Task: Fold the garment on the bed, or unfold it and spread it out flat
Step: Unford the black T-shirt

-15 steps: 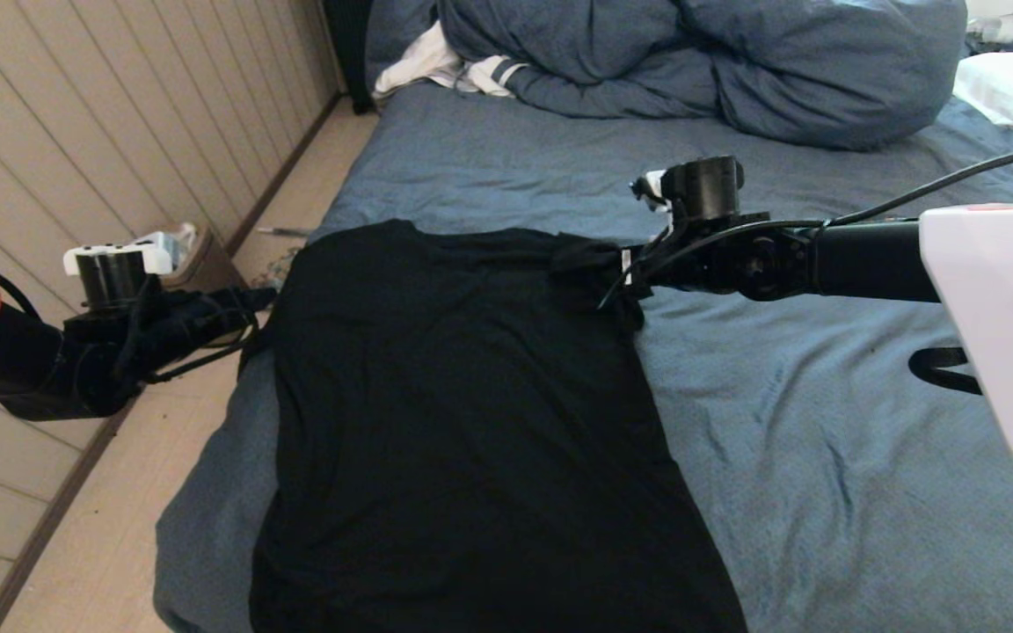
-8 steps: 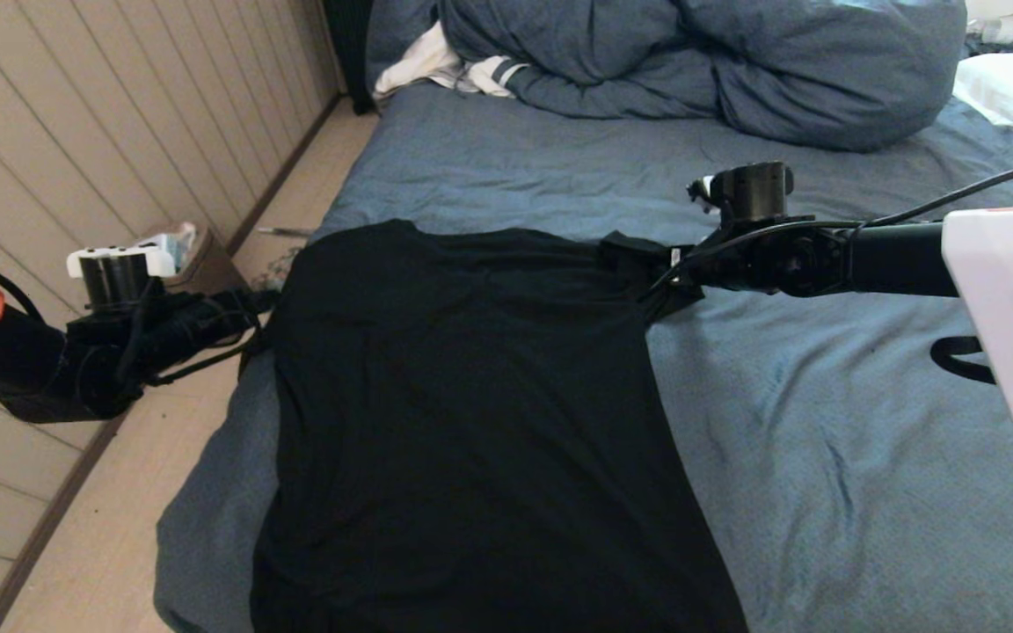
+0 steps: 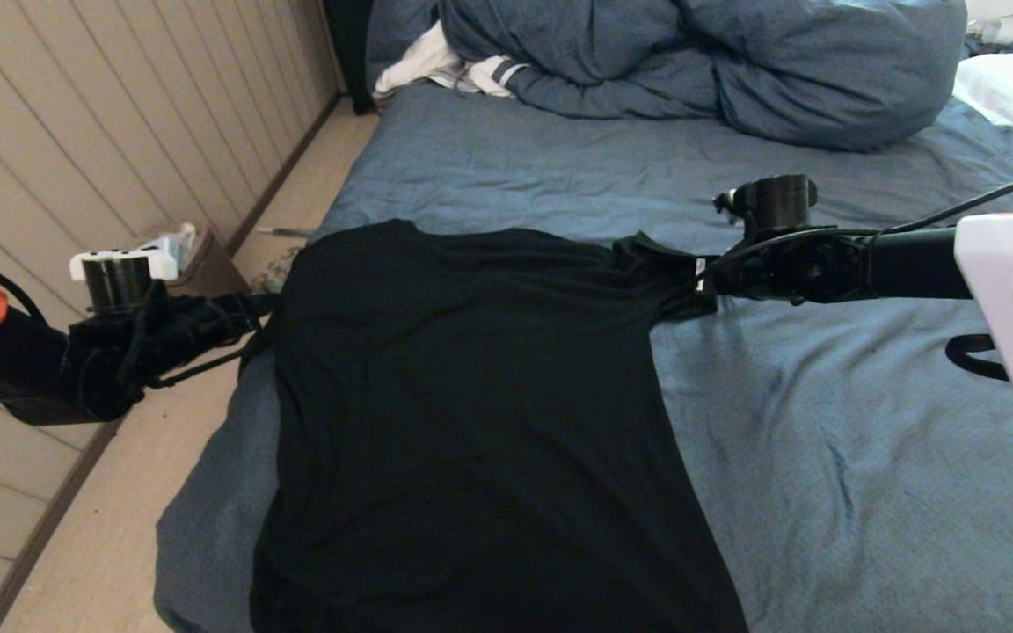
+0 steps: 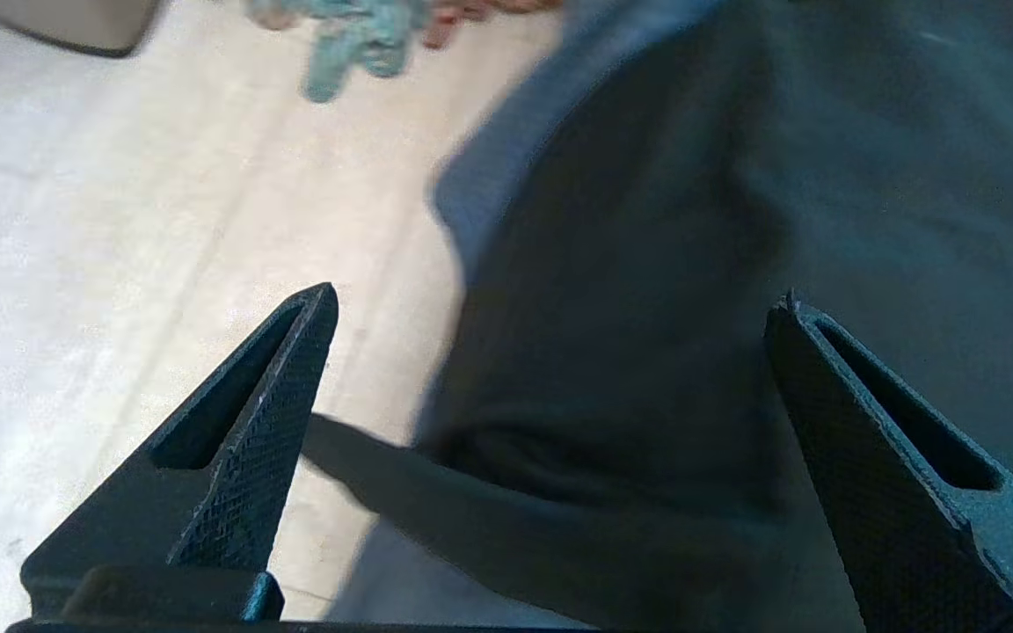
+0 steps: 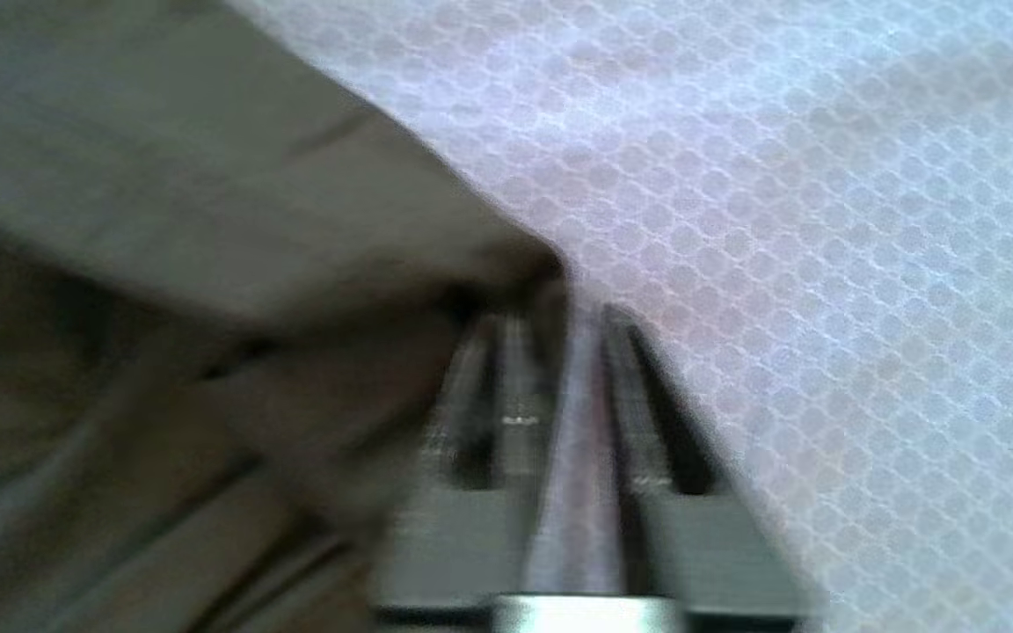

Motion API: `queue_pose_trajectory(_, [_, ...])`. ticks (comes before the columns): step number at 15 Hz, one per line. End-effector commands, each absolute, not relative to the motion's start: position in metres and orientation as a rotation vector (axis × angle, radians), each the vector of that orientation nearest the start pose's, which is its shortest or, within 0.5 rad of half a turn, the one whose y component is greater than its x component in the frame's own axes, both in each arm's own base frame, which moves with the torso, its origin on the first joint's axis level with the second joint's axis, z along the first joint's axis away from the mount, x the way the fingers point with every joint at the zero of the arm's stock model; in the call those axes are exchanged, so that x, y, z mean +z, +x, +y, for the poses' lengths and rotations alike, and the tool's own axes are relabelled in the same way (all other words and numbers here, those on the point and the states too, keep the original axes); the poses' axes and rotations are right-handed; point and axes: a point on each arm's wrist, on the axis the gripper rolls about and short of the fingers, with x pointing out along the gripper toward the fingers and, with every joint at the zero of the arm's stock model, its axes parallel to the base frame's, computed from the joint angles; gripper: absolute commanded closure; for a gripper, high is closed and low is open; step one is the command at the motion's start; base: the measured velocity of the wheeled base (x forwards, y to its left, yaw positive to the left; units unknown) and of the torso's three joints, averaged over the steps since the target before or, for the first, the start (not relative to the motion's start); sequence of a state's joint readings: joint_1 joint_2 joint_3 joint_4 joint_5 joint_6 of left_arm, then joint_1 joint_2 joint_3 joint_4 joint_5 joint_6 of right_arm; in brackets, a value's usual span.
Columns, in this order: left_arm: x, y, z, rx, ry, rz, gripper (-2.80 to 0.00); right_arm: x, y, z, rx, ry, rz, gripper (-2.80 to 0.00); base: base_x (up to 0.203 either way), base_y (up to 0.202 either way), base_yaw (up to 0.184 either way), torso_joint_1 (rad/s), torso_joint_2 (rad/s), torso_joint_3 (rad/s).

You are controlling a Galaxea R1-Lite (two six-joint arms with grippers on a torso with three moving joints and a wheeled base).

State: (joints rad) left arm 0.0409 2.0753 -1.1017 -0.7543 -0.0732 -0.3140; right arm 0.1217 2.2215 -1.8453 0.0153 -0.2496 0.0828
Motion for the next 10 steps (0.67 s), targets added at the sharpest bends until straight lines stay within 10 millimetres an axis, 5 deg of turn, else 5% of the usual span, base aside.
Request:
queue_pose_trajectory(1, [0.136, 0.406, 0.015, 0.001, -0.327, 0.224, -2.8, 0.21, 0.461, 0.05, -0.142, 0.013, 0.371, -2.8, 0.0, 0.0, 0.0, 0.0, 0.0, 0.0])
queue_pose_trajectory(3, [0.137, 0.406, 0.011, -0.005, -0.326, 0.223, -2.8, 0.223, 0.457, 0.048, -0.141, 0.031, 0.341, -2.8, 0.0, 0.0, 0.0, 0.0, 0.0, 0.0])
queue_pose_trajectory(6, [0.134, 0.405, 0.003, 0.01, -0.322, 0.232, -2.8, 0.275, 0.441, 0.052, -0.126, 0.111, 0.197, -2.8, 0.0, 0.0, 0.0, 0.0, 0.0, 0.0])
queue_pose_trajectory(8, [0.132, 0.399, -0.007, 0.026, -0.321, 0.241, -2.8, 0.289, 0.429, 0.078, -0.072, 0.121, 0.177, -2.8, 0.0, 0.0, 0.0, 0.0, 0.0, 0.0])
queue_pose_trajectory(10, [0.128, 0.392, -0.014, 0.006, -0.317, 0.222, -2.8, 0.282, 0.421, 0.106, -0.028, 0.114, 0.235, 0.0, 0.0, 0.0, 0.0, 0.0, 0.0, 0.0])
